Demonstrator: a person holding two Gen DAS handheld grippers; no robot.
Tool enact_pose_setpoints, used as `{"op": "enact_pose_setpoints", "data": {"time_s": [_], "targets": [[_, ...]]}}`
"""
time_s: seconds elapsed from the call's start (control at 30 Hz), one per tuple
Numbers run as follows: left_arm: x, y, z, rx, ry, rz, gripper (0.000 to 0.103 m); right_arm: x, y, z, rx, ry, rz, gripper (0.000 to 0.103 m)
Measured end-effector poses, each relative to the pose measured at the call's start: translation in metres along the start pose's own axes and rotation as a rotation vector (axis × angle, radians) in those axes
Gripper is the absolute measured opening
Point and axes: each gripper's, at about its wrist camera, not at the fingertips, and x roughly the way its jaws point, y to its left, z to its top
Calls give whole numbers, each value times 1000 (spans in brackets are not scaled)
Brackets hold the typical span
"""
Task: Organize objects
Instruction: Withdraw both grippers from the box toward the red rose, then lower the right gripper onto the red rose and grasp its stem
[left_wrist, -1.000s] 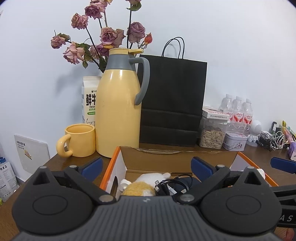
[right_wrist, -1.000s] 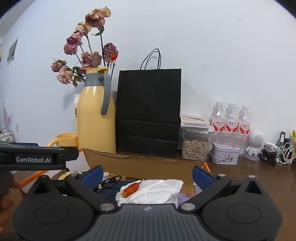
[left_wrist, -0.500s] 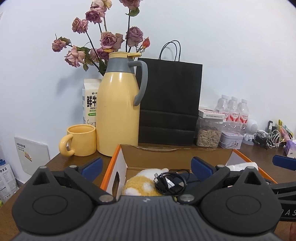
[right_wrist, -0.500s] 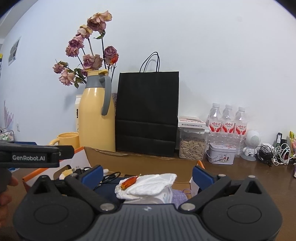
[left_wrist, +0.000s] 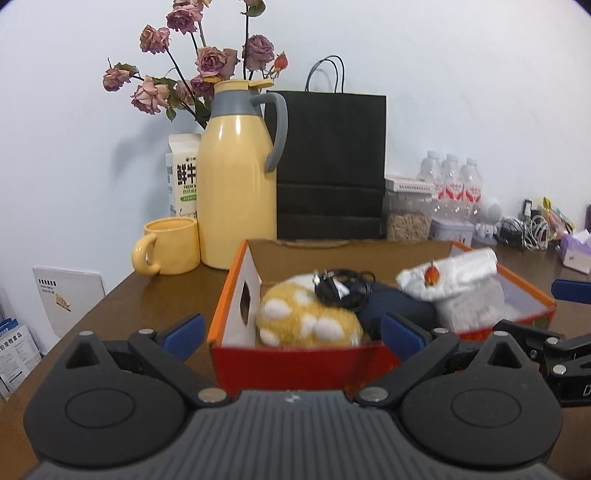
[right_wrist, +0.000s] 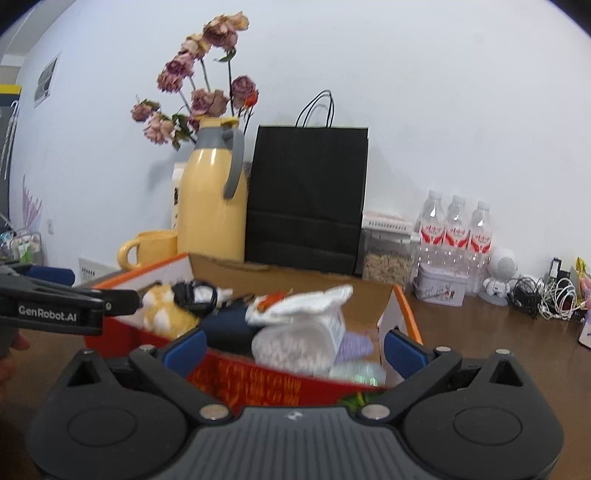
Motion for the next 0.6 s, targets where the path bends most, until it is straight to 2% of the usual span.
{"op": "enact_pose_setpoints", "data": {"time_s": [0.3, 0.43, 0.6], "targets": [[-12, 8, -29, -2, 99, -8, 103, -11, -4, -20, -3, 102, 12, 103], [-18, 6, -34, 11, 95, -15, 103, -8, -2, -29, -15, 165, 17, 103], [-19, 5, -35, 17, 100, -23, 103, -5, 1, -33, -19, 190, 20, 98]]}}
